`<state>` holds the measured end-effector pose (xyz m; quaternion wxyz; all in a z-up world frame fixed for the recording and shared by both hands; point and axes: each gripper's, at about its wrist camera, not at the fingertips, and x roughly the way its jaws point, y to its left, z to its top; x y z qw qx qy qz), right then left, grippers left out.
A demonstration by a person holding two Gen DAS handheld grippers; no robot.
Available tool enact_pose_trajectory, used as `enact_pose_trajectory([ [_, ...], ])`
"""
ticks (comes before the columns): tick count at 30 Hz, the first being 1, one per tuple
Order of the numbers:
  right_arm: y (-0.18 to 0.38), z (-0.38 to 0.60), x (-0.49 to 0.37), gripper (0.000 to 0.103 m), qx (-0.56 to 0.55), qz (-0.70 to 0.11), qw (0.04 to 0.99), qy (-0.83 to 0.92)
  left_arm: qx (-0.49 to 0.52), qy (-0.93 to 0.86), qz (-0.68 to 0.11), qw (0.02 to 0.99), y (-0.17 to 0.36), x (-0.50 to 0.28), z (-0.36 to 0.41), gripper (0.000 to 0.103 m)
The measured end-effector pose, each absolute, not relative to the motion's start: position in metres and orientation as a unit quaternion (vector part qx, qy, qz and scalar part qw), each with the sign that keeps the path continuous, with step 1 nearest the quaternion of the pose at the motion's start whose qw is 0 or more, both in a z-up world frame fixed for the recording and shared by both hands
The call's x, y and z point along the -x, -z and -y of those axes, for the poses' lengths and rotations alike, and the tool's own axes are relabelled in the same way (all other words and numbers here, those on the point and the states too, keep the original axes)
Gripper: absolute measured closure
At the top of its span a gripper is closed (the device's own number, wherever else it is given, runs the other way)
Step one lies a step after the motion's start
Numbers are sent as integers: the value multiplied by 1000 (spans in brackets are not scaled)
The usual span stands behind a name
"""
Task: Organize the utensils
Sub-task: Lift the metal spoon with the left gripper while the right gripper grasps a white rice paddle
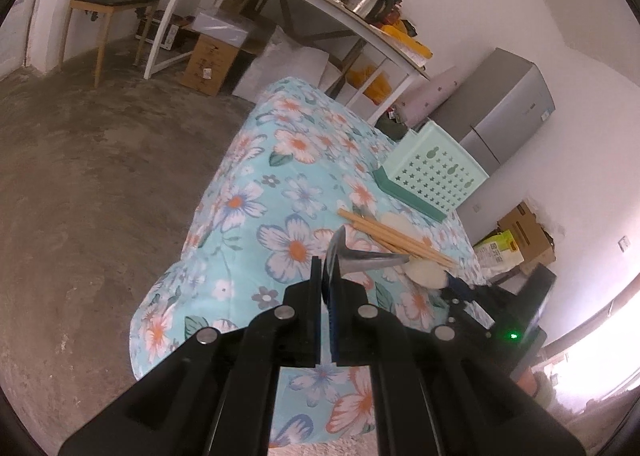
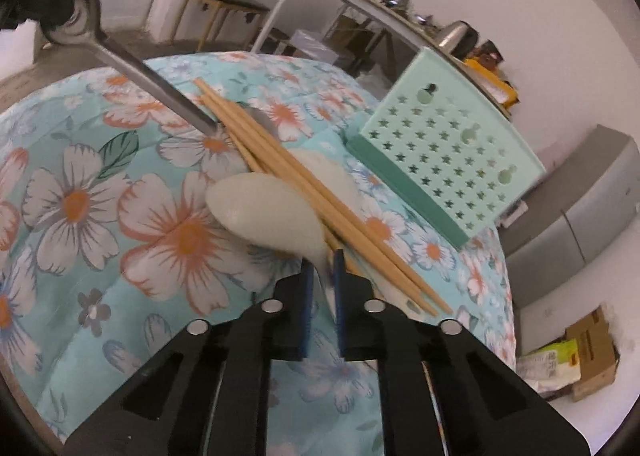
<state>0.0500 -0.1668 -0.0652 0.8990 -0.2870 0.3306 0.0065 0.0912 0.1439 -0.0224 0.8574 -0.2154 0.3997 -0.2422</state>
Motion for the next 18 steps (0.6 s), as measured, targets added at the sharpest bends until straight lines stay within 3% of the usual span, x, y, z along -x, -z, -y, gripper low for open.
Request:
enact_pose_trajectory([
  [4,48,180,-41,100,244,-316,917,9,218,237,-393,861,18,-92,-145,101],
  [12,-10,239,-28,101,30,-289,957,-1,231,266,-330,876,-26,-101,-125,101],
  [18,-43,271,-23,101,-56,-238,970,0,135,275,-260,915,-90,-126,-69,101],
])
